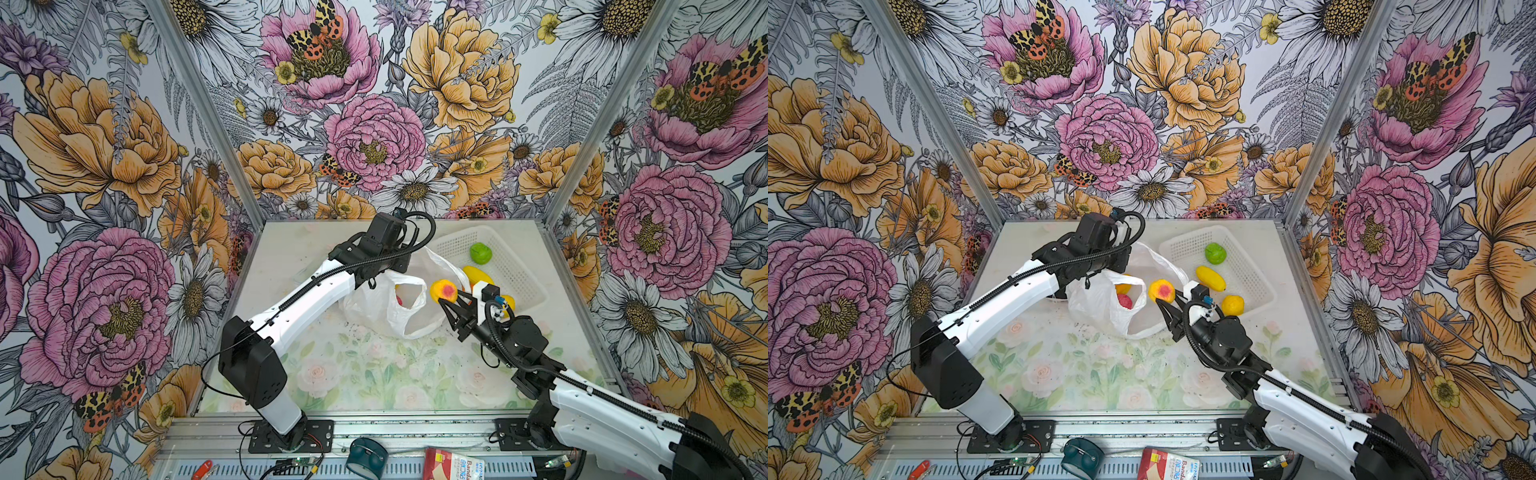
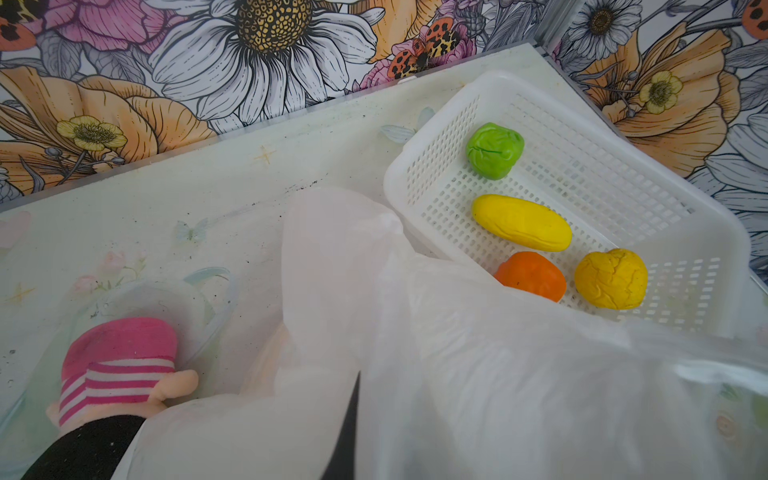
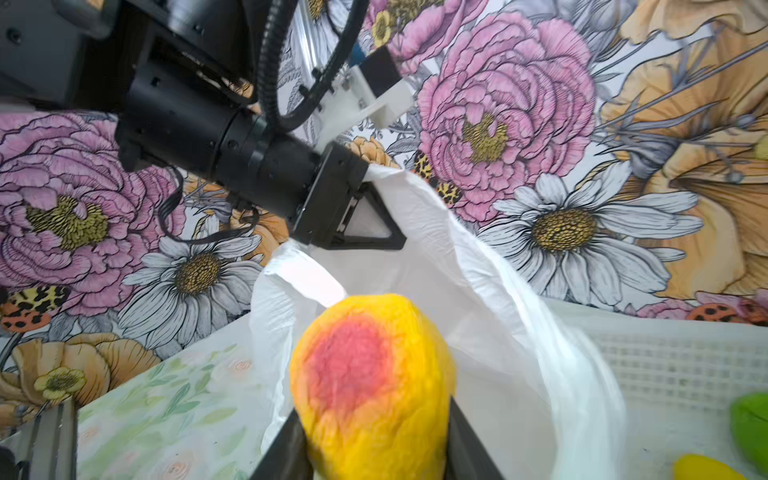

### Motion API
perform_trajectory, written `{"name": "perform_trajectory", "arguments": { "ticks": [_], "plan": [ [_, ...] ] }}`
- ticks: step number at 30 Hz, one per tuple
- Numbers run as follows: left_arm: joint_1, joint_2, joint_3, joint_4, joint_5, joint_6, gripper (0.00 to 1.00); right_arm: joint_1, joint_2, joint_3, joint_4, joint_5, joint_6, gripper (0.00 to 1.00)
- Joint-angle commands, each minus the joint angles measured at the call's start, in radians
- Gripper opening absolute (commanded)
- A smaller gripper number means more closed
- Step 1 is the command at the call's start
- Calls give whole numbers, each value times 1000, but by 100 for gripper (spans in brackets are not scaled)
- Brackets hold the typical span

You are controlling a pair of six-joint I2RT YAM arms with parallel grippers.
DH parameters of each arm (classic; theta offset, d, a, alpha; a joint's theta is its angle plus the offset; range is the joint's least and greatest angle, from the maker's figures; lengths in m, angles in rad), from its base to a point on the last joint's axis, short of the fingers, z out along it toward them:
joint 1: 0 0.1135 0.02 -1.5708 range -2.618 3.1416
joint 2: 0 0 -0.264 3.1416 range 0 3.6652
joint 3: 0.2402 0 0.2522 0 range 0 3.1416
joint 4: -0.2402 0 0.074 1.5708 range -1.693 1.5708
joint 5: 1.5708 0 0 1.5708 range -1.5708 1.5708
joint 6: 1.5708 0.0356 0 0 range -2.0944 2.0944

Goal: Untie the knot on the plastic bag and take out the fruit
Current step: 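Carry the yellow-red fruit over the basket and open the right gripper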

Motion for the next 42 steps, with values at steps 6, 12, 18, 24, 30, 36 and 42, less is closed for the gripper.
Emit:
{"name": "perform_trajectory", "arguments": {
  "ticks": [6,12,18,24,30,36,42],
  "plan": [
    [9,-28,24,-2,6,-20,0,-169,-180,-74,-169,313,102,0],
    [9,-33,23,-1,6,-20,0,-340,-55,-25,-273,304,230,0],
    [9,-33,23,-1,5,-18,0,-453,219,73,-279,161,298,0],
    [9,-29,22,-1,3,-18,0,-514,452,169,-280,53,335,3],
    [9,-27,22,-2,3,-16,0,-545,507,181,-278,25,364,11],
    [9,-25,22,-1,1,-16,0,-552,470,152,-262,35,374,39],
    [9,-27,22,-1,1,-17,0,-555,368,92,-241,56,371,69]
  ]
}}
